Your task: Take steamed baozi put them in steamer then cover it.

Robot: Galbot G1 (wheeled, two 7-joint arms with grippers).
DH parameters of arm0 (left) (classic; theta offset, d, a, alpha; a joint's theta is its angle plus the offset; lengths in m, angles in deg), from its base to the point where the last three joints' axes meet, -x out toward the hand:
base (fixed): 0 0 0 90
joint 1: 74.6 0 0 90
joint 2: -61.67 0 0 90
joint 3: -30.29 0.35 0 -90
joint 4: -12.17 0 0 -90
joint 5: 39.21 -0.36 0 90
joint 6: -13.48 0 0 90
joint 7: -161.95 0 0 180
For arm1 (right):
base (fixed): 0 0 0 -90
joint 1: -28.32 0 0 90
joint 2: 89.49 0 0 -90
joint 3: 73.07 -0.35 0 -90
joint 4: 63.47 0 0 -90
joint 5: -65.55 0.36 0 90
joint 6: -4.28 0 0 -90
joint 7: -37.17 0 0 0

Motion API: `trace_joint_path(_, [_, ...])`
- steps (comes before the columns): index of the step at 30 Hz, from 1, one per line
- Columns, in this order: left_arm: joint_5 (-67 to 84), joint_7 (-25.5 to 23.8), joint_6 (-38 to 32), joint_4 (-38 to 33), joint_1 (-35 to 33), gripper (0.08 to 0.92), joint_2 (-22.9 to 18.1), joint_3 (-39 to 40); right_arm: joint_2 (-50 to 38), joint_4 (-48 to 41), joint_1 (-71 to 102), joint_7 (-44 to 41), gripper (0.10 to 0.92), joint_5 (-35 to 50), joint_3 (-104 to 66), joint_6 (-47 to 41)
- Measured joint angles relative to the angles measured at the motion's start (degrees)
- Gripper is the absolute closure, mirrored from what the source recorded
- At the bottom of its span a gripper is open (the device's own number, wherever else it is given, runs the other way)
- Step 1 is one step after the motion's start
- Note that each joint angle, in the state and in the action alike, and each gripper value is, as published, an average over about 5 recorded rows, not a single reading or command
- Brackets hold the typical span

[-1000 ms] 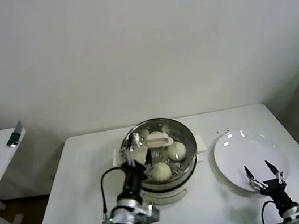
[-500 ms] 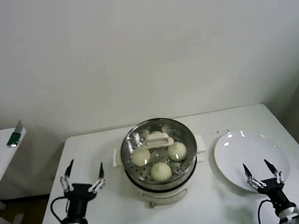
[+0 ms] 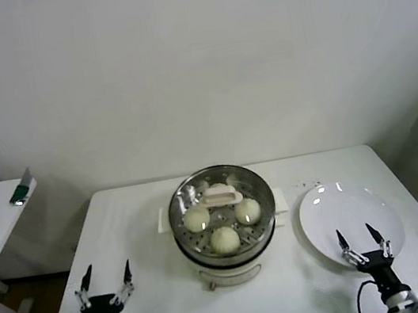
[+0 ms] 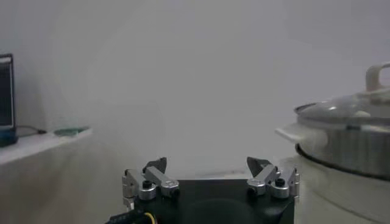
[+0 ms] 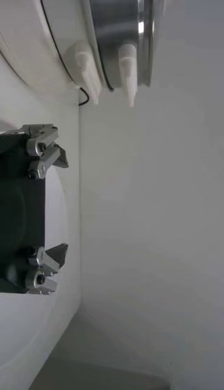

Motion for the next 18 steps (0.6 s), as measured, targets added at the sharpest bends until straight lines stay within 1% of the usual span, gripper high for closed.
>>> trace_joint_path(7, [2.39,-0.14,-3.5,3.84,-0.14,0.177,-0.21,0.61,-0.02,-0.04,-0.03,-0.12,0.203,-0.04,0.18,0.03])
trace_joint_path(18, [4.1,-0.45,-5.52,5.65,-0.53,0.177,-0.17,1.3,-0.09,-0.09,-0.18,-0.17,0.203,-0.06,0.18,0.01])
